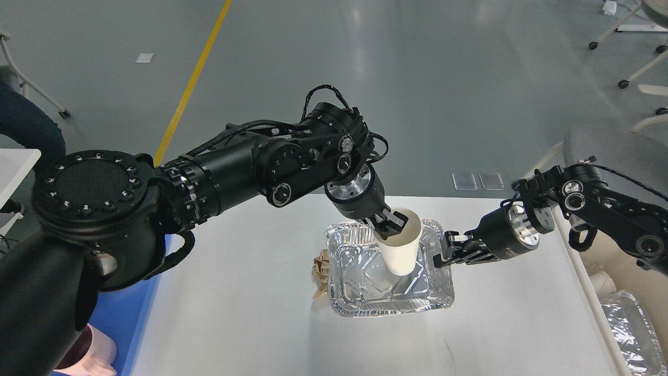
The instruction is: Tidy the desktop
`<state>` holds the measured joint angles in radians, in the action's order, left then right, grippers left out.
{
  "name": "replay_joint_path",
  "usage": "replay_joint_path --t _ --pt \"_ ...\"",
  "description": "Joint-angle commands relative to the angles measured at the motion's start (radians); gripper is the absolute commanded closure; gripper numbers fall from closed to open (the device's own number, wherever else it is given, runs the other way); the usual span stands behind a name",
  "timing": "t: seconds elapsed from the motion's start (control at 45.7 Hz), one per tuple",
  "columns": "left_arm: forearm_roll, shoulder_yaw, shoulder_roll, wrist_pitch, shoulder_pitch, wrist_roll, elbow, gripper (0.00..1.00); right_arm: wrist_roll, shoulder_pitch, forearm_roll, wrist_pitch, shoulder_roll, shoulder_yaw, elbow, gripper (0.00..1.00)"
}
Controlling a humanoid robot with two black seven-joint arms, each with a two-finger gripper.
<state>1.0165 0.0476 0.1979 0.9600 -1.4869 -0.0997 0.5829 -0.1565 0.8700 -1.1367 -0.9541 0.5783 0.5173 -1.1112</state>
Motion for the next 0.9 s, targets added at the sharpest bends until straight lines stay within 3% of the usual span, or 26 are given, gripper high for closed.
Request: replay_joint_path --t 0.0,0.263,0.35,0.394,0.876 --pt "-0.004 0.001 0.000 0.000 0.000 0.003 0.000 0.79 0.000 0.000 0.000 0.000 0.000 0.000 -0.001 0.98" --pt "-0.047 -0.023 0.000 -0.047 -0.001 0.005 -0.005 0.24 0.000 0.000 0.002 0.000 0.003 0.000 -0.004 0.98" --pt "-0.090 -0.028 -0.002 -0.052 -0.006 -0.005 -0.009 0.15 0.000 0.000 0.002 0.000 0.017 0.000 -0.016 0.97" --pt "-0.101 -0.028 -0.002 -0.061 -0.009 -0.006 -0.011 0.04 0.000 -0.003 0.002 0.000 0.023 0.000 -0.018 0.98" --pt "-0.257 -0.107 -0.028 -0.237 -0.059 -0.032 -0.052 0.02 0.000 -0.012 0.006 -0.006 0.054 0.000 -0.039 0.97"
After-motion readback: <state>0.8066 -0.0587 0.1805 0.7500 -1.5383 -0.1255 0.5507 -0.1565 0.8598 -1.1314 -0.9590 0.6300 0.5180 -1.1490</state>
